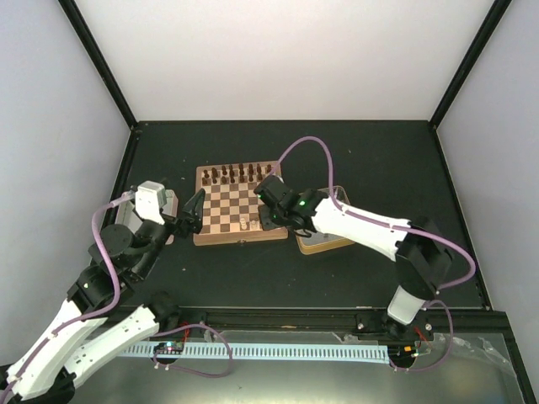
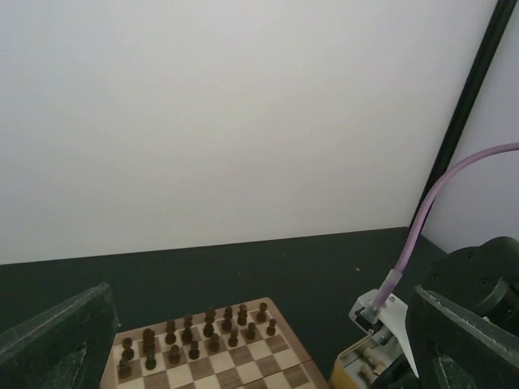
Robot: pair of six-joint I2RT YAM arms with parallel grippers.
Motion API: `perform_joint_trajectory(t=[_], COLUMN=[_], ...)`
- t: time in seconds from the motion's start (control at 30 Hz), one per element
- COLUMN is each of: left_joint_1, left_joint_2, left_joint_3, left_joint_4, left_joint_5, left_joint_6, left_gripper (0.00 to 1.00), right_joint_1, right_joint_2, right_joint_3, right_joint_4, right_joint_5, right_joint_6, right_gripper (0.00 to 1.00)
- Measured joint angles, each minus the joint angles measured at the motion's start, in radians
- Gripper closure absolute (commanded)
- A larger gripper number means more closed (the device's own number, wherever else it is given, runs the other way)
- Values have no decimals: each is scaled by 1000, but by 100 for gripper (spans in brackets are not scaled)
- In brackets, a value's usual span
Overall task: Set up the chess pieces on the board
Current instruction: Place the chess piece on the chessboard.
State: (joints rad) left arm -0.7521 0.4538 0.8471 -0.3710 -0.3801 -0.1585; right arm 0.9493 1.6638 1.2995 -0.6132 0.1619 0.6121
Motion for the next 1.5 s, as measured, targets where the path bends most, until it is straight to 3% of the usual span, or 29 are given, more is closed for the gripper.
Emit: perform_joint_trajectory(t=[0.53, 1.17, 1.5], left_joint_1=[0, 6, 6], left_joint_2=[-84, -101, -100], left_joint_3=[-64, -73, -79], left_joint_4=[-14, -10, -6], left_joint_5=[-87, -107, -106], left_joint_6=[8, 8, 9], left_gripper=[1, 1, 1], right_joint_1=[55, 55, 50], right_joint_2=[280, 375, 384], right_joint_3=[237, 276, 276], right_joint_4=[-145, -192, -164], right_joint_5=[60, 111, 125], right_joint_6=[19, 72, 90], right_gripper=[97, 97, 90])
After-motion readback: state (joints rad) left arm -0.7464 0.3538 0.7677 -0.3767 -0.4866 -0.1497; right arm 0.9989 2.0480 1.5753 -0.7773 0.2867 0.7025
